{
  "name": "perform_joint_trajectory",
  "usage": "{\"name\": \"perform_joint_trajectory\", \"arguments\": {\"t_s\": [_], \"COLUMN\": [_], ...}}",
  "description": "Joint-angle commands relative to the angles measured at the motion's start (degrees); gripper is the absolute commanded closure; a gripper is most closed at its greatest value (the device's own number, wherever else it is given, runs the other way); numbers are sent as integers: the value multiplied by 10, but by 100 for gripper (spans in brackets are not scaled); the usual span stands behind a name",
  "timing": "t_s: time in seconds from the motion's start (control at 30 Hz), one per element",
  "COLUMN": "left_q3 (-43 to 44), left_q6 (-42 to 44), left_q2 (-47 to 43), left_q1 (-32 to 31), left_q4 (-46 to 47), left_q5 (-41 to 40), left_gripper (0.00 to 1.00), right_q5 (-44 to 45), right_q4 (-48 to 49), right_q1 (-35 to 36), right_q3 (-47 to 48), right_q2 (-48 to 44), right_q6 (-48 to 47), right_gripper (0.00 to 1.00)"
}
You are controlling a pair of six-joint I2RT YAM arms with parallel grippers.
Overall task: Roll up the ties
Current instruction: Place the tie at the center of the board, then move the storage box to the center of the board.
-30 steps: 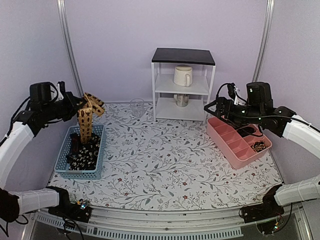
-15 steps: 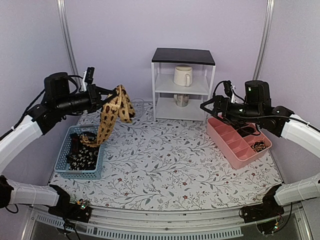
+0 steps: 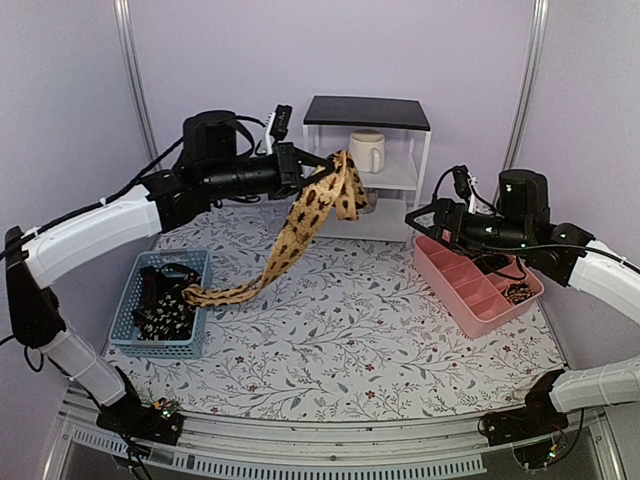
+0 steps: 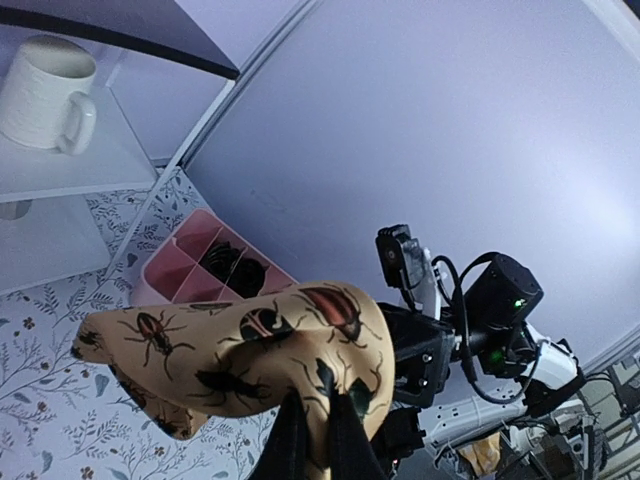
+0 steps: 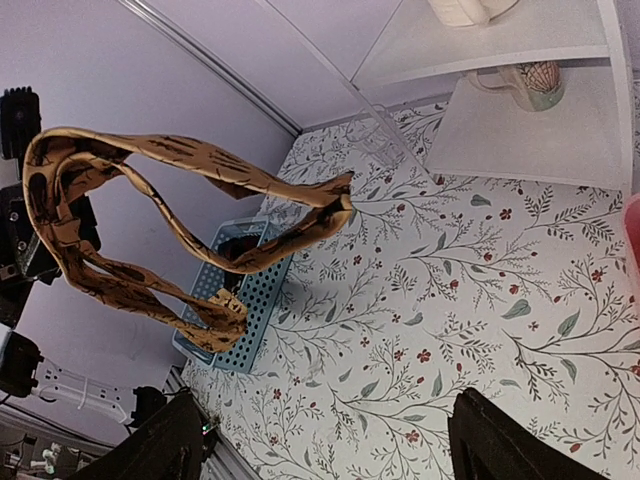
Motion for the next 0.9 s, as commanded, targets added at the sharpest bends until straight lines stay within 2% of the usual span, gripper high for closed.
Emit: {"name": "perform_joint_trajectory", "arguments": {"t_s": [0.0,0.13,0.27,0.33,0.43,0.57,0.67,0.77,0.87], "left_q3": [54,69,87,83,54,-16,-73,-120,-140], "left_q6": [6,-9,-10,11,48,69,69,64,72], "left_q2": [59,114,144,136,108,60,41,41,60], "left_q1": [-33,-48,-50,-49,-47,-39,-27,-14,-4], "left_q4": [32,39,3,-25,-63,-109,-136,-149,-153], "left_q5": [-23,-27,-14,-32,-63,-133,-174,-182,-177], "left_gripper": [100,99,62,51,44,43,46,50,53], "right_q5": [-2,24,39,50,61,62,52,48,100], "right_q4": [13,-6,-25,-36,-40,-47,-39,-34,-67], "right_q1": [2,3,2,2,2,3,2,2,2], "right_q3": [-17,-27,-34,-34,-42,-56,-91,-112,-110], "right_q2": [-25,-36,-40,-40,-38,-21,-3,27,69], "right_q6": [-4,-6,-1,6,21,56,91,113,115], "right_gripper": [14,14,14,15,16,23,38,50,56]}}
